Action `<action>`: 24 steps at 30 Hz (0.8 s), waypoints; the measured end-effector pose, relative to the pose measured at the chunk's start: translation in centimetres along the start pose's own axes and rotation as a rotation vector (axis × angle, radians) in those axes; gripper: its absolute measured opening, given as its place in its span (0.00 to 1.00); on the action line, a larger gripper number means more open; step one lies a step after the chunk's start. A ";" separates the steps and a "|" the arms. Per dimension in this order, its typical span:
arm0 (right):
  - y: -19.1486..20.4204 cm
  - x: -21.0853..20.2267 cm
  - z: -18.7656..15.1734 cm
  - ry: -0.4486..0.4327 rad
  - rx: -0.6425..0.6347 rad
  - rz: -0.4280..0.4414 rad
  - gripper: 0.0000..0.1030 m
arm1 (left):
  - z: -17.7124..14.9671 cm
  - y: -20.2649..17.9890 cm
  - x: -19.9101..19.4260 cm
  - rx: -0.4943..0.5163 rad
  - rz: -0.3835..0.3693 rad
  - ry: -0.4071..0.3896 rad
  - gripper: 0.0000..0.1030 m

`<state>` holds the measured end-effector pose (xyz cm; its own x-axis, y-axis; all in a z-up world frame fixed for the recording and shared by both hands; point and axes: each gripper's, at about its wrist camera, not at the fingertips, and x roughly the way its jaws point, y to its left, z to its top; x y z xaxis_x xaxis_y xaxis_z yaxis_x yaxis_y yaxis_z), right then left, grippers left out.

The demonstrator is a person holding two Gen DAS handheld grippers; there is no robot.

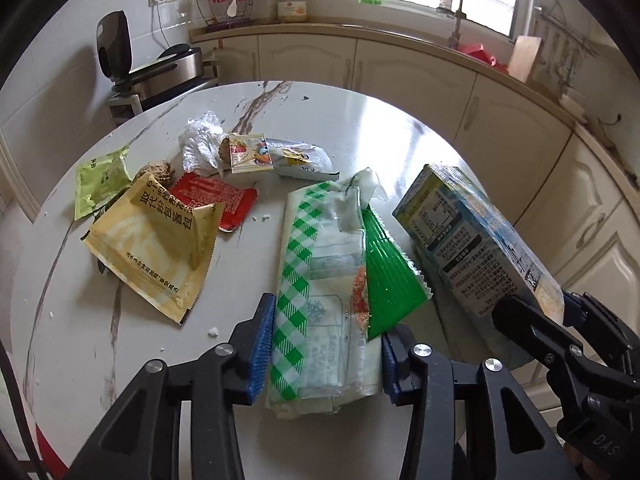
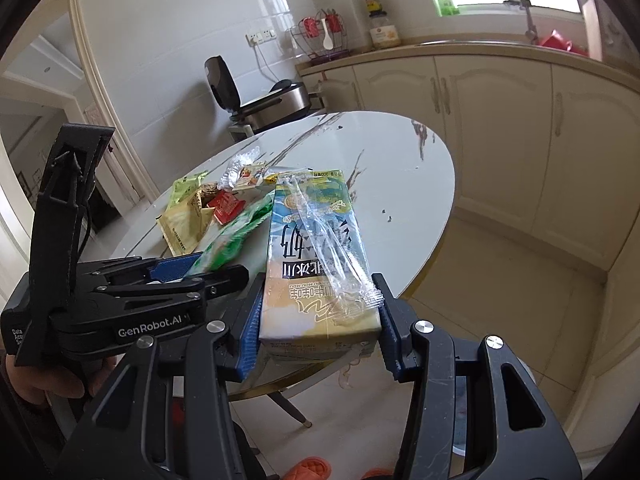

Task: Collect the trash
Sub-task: 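Regrasp the packet with a green wrapper in the left tool while the right holds the carton, then carry packet and carton over the blue bin and open both tools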

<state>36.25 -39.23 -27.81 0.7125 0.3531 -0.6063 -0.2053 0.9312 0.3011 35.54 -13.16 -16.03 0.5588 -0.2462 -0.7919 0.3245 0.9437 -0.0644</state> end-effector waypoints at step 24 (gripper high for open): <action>-11.7 -8.4 -3.2 -0.135 0.231 -0.130 0.45 | 1.5 -13.2 2.0 0.235 -0.250 -0.008 0.12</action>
<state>30.53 -52.81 -28.58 0.8090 0.2026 -0.5519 0.0408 0.9171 0.3965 33.52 -26.48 -15.79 0.4455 -0.4657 -0.7646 0.6188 0.7774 -0.1130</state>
